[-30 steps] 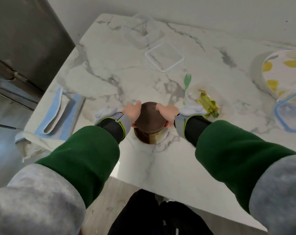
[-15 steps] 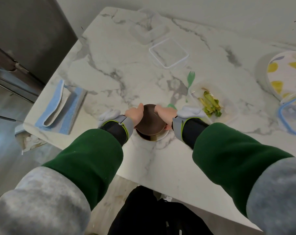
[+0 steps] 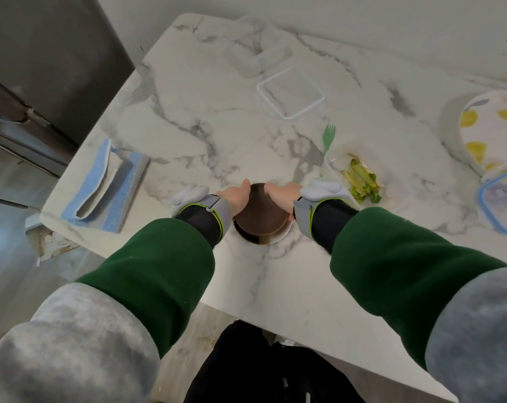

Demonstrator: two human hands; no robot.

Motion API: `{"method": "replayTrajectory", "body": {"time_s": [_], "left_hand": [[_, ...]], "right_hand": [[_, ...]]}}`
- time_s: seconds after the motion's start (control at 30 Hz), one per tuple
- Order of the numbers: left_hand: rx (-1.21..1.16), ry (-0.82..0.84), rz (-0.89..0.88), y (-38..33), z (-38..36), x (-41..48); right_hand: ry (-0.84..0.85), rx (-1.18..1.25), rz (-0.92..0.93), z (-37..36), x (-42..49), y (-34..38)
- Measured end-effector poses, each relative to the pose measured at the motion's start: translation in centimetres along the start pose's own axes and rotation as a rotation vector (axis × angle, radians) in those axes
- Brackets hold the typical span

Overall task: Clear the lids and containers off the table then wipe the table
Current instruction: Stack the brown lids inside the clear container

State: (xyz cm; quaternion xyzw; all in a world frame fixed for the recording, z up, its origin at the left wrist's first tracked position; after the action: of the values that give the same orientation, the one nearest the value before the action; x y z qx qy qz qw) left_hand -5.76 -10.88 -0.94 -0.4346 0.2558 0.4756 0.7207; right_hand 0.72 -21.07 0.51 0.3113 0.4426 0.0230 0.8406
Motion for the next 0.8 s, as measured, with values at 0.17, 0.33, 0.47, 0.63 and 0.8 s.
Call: {"method": "replayTrajectory", "body": {"time_s": [0.17,0.33,0.47,0.63,0.8], "left_hand": [[0.204,0.023,-0.041,-0.2,0.5,-0.5],[0.193,0.015,-0.028,-0.2,0.0,-1.0],[0.153,-0.022,-0.042,-0.2,-0.1,-1.4],[0.248,-0.174,-0.066,-1.7,1.5,-2.4],[0.226,-0.21,-0.178,-3.4,3.7,-2.2]], "right_hand": [[-0.003,-0.075,0.021,0.9,-0.2,-0.1],[0.03,-0.077,0.037,1.2,-0.4,-0.6],[0.001,-0.112,0.084,2.0,0.1,-0.8],[-0.081,-0.184,0.21,3.6,-0.1,0.6],[-0.063,-0.247,0.313,3.2,-0.5,3.8]]}}
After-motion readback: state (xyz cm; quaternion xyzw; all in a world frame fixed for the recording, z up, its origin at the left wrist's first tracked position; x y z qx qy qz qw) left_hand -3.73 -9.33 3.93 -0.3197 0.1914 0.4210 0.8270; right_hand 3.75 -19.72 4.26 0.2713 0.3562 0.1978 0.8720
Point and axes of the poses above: each hand's wrist, its own x-axis towards the middle knuckle, its own z-axis out of the back of the hand, y = z × x, the point moved 1 cm from there along x, towards the middle knuckle, and after that the axes turned 5 degrees about x, right-handed, at the moved point
